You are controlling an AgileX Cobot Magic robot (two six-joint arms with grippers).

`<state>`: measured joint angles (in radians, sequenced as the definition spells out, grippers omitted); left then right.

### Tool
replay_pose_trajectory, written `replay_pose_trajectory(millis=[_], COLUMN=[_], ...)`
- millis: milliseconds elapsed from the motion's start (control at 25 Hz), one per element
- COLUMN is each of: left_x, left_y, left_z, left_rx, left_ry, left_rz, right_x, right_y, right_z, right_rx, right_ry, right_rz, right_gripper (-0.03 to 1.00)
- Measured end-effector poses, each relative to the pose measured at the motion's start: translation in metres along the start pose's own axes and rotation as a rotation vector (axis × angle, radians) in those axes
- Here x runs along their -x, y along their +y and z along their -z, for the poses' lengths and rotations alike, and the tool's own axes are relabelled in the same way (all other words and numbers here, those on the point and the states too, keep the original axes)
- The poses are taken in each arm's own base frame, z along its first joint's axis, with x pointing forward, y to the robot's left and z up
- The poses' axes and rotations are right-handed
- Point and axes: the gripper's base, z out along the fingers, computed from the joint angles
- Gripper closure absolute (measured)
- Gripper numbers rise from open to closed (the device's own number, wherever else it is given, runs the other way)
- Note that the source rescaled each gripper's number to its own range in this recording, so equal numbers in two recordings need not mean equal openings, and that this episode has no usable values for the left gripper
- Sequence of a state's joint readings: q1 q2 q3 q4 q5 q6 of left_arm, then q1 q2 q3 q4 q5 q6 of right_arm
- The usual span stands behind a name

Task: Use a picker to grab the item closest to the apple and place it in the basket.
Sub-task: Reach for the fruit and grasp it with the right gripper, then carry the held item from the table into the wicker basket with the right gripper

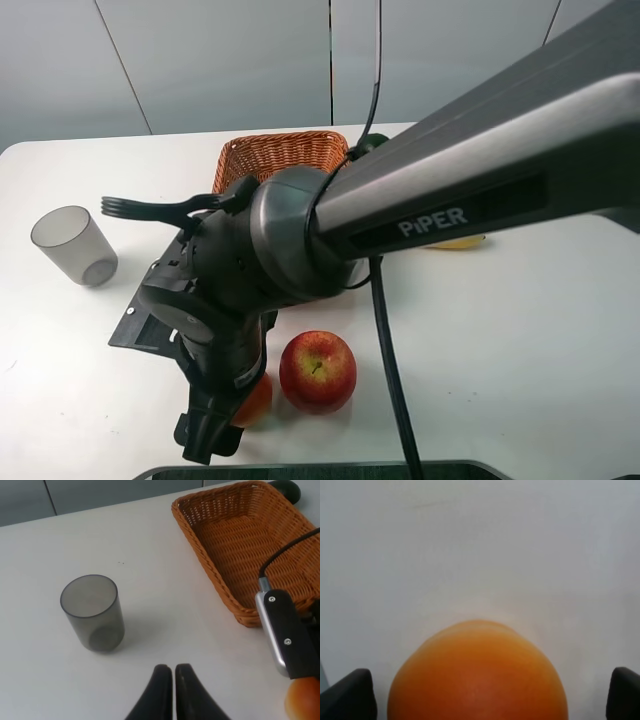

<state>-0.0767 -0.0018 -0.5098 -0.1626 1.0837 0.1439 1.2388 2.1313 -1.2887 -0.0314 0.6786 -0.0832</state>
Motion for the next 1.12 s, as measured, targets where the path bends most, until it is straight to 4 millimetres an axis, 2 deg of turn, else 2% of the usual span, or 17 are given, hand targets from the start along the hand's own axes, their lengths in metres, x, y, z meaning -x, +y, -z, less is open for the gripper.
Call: replay_pose_trajectory(millis=[520, 560, 600, 640, 680, 1120], left_x=[0.0000, 0.0000, 0.0000, 0.0000, 0.0000, 0.0000], left_y=[0.0000, 0.0000, 0.0000, 0.0000, 0.0000, 0.0000], left_z=[0.0000, 0.0000, 0.0000, 0.0000, 0.0000, 0.0000], left_rx=[0.000, 0.000, 0.000, 0.000, 0.000, 0.000], left_ry=[0.000, 0.000, 0.000, 0.000, 0.000, 0.000], left_rz=[0.000, 0.000, 0.000, 0.000, 0.000, 0.000], right_x=[-0.0004, -0.0004, -0.0004, -0.0004, -0.0004, -0.0003], right_y=[0.0011, 0.0011, 0.0011, 0.0011, 0.0011, 0.0007], right_z=[-0.0099, -0.0099, -0.0099, -0.0099, -0.0099, -0.0100], right_rx=[0.011, 0.011, 0.011, 0.011, 0.011, 0.011], right_ry=[0.010, 0.010, 0.010, 0.010, 0.010, 0.008], right_rz=[-0.005, -0.002, -0.001, 0.002, 0.004, 0.028], right_gripper=[-0.02, 0.11, 0.30, 0.66, 0.97, 0.96])
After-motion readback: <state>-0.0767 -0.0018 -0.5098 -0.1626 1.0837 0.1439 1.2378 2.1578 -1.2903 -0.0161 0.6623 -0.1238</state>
